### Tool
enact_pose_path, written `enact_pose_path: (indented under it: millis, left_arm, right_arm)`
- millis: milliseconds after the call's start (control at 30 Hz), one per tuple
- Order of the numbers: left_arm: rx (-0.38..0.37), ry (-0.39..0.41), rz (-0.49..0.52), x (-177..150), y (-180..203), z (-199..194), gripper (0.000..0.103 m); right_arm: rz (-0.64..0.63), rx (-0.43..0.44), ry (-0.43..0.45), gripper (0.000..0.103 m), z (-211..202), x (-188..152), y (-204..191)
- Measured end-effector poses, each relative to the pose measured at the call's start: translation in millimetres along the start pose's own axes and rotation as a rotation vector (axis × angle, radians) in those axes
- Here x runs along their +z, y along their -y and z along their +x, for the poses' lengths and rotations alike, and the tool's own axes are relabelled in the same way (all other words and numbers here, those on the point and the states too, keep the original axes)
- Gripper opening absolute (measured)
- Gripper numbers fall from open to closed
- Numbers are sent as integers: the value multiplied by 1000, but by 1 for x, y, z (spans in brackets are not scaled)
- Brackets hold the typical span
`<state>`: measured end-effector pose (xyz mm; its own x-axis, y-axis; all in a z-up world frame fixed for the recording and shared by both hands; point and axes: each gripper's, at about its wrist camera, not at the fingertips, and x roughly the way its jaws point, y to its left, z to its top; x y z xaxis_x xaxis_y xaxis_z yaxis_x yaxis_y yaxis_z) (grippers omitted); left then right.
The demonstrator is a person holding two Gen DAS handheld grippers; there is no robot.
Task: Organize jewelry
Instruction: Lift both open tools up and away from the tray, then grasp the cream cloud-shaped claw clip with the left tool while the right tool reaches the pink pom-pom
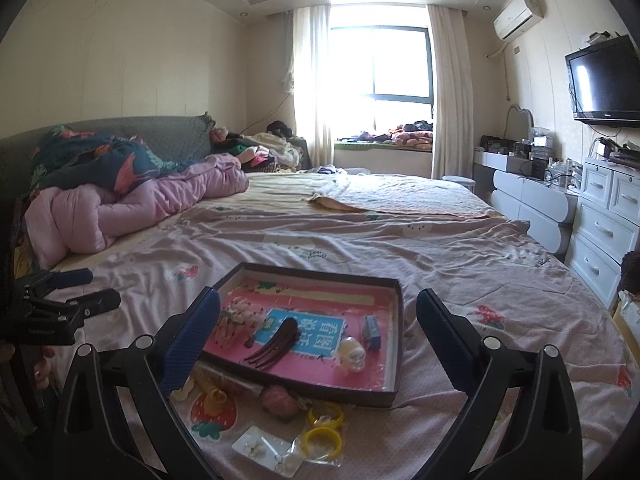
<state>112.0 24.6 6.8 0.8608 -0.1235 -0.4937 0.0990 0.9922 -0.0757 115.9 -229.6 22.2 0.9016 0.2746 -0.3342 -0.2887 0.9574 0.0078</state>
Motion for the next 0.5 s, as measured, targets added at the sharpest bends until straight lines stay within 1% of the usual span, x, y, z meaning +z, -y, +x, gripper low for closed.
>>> enact_pose_path:
  millis: [267,500]
  left_arm:
    - [13,-45,11,-14,-9,7,91]
    - [-5,-110,32,-29,-11,22,91]
  right_arm:
    - [-17,31,-80,96,9,-19,-10]
    - [-44,50,-164,96,22,-40,-20]
